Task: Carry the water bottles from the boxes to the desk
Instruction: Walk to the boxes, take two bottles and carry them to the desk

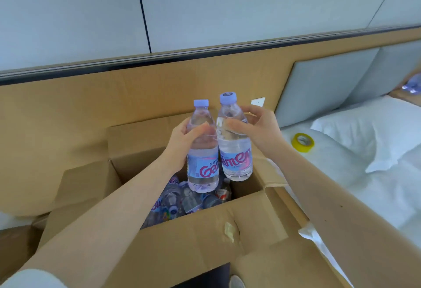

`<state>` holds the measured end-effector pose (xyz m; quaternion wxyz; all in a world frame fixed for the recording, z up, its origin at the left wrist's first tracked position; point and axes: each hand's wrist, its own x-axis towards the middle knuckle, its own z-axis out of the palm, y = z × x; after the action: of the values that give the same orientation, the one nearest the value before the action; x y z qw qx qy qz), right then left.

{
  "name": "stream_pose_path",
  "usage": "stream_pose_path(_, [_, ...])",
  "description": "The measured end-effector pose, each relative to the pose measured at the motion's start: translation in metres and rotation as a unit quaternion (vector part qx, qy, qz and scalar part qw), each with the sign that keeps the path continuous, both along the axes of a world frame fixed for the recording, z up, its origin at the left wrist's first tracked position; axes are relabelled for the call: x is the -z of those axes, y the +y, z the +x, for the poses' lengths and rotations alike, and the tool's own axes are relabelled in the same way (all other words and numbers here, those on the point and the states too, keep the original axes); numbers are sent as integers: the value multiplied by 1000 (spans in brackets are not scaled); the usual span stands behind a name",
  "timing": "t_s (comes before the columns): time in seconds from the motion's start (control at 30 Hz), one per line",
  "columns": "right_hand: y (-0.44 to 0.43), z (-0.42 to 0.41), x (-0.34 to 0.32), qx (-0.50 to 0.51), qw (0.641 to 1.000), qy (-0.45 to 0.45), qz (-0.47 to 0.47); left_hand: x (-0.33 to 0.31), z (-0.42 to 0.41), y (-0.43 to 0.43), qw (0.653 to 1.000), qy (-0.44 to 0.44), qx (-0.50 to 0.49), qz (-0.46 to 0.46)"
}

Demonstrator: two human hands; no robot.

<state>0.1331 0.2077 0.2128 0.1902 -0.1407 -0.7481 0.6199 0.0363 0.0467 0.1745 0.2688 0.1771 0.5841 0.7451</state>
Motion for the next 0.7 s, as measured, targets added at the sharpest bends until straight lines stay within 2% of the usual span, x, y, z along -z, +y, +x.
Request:
stream_pose_path(0.1, [-4,27,-2,50,998,29,-14,-4,19,11,999,-16,40,19])
stream_pose_path(0.33, [0,110,-3,176,982,63,18,-15,74,49,981,-29,184,61])
stream_pose_path(0.53, [6,189,-2,305,949,80,25,-18,132,84,940,-53,338,21])
stream_pose_path(0.7, [3,259,-2,364,929,68,19,-18,196,107,912,-53,407,20])
